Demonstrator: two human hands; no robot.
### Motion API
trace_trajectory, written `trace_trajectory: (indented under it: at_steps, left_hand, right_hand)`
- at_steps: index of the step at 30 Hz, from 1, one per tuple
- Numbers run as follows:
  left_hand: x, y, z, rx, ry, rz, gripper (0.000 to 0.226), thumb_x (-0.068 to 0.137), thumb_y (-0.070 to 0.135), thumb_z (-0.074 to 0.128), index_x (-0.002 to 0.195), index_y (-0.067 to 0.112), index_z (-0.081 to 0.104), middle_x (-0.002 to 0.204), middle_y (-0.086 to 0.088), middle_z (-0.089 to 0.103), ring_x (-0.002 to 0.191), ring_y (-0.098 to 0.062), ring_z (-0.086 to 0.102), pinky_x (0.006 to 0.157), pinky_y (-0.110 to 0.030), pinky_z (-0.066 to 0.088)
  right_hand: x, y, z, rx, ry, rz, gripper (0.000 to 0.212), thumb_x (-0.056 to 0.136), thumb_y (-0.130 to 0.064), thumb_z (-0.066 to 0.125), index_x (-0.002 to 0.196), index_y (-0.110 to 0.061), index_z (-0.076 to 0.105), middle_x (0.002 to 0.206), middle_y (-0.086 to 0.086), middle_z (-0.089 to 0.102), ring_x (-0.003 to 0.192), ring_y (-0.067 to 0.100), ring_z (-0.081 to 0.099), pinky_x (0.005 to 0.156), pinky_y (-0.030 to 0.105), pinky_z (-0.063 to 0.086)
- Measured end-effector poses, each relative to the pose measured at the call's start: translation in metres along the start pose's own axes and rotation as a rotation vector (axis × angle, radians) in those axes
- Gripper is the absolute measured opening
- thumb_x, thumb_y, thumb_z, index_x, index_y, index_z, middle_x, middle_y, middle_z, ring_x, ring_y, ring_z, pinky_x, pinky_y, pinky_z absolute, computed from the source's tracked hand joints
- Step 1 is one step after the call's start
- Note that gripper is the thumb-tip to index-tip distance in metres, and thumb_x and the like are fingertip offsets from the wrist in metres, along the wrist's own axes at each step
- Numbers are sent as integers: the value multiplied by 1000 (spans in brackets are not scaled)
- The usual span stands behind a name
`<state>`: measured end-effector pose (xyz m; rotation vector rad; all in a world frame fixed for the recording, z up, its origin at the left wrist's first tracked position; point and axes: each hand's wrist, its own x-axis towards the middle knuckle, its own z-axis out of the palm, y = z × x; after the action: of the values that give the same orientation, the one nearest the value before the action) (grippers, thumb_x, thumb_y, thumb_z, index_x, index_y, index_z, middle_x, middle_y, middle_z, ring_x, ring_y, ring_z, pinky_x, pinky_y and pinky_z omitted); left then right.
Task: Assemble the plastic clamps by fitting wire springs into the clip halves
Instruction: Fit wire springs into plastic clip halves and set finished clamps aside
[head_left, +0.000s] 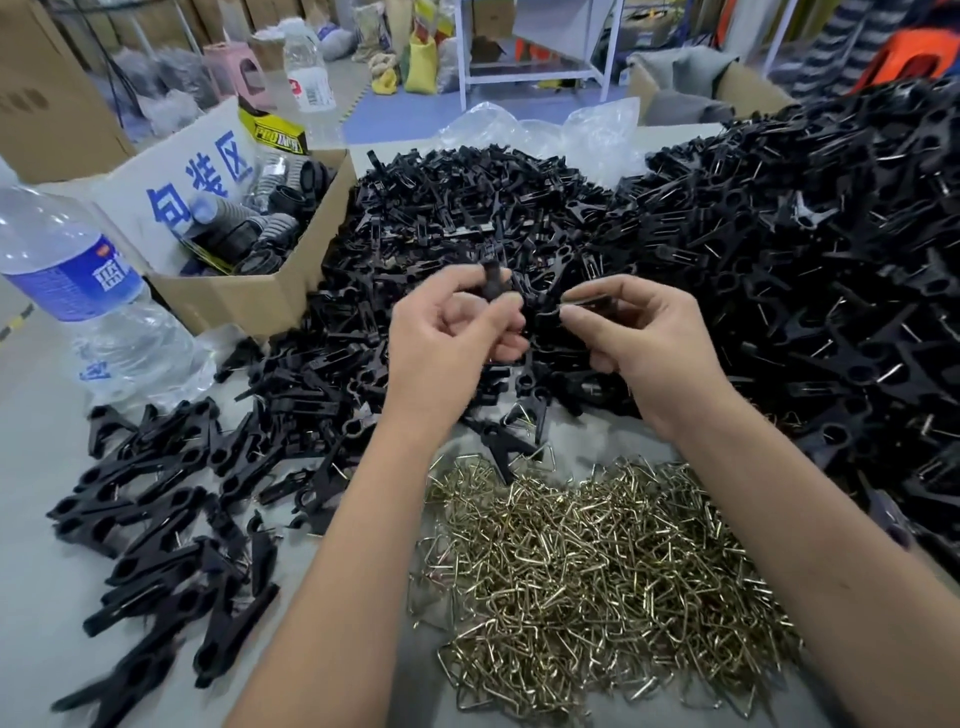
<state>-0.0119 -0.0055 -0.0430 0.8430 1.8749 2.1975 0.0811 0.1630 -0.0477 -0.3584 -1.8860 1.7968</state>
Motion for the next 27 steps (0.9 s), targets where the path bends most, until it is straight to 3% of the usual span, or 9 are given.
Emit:
trace_trajectory:
  at_steps: [4, 8, 12, 15, 18, 23, 27]
  left_hand:
    - [-16, -13, 1, 106, -39, -35, 25, 83, 12, 86, 101, 15, 69, 63, -5, 70, 53, -21, 69, 47, -28, 54]
    - [-21, -21, 4, 200, -71, 0, 34, 86, 12, 84, 114, 25, 70, 66, -3, 67, 49, -19, 65, 45, -25, 49]
    - [-22, -24, 6, 243, -52, -21, 29, 89, 11, 80, 110, 28, 69, 81, -4, 74, 51, -21, 68, 46, -27, 49]
    - [-19, -25, 4, 281, -57, 8, 31, 89, 12, 80, 114, 27, 68, 66, 3, 67, 46, -17, 64, 46, -22, 46]
    - [-18, -27, 5, 385, -64, 75, 42, 89, 7, 80, 122, 29, 69, 69, -1, 66, 47, -17, 65, 48, -26, 52]
    - [-19, -26, 6, 389, -117, 89, 42, 94, 3, 70, 128, 28, 69, 82, -4, 70, 57, -19, 72, 53, -32, 59]
    - [-19, -24, 6, 189, -180, 11, 41, 100, -1, 61, 132, 23, 67, 87, -7, 72, 64, -28, 75, 57, -31, 61]
  right_hand:
    - [-20, 4, -8, 197, -100, 76, 26, 94, 0, 70, 93, -24, 78, 104, 10, 79, 91, 19, 75, 63, 25, 57]
    - [-31, 10, -9, 104, -127, 61, 29, 100, 1, 61, 108, -22, 76, 106, 5, 77, 92, 23, 75, 73, 37, 63]
    - [-34, 13, -7, 138, -101, 65, 29, 102, 6, 54, 123, -14, 58, 105, 10, 74, 93, 29, 77, 72, 34, 63]
    - [-36, 14, -6, 82, -110, 34, 30, 101, 4, 58, 125, -13, 56, 107, 9, 77, 98, 29, 77, 85, 45, 64]
    - [-36, 14, -4, 9, -137, 4, 34, 99, 1, 58, 127, -18, 63, 106, 8, 78, 101, 28, 76, 92, 49, 62]
    - [-37, 14, -1, 4, -140, -25, 44, 99, -1, 61, 129, -33, 64, 102, 12, 74, 91, 17, 75, 72, 28, 59]
    - [-36, 15, -4, 76, -96, -9, 24, 99, -4, 66, 114, -20, 74, 92, 1, 76, 80, 10, 71, 69, 26, 59]
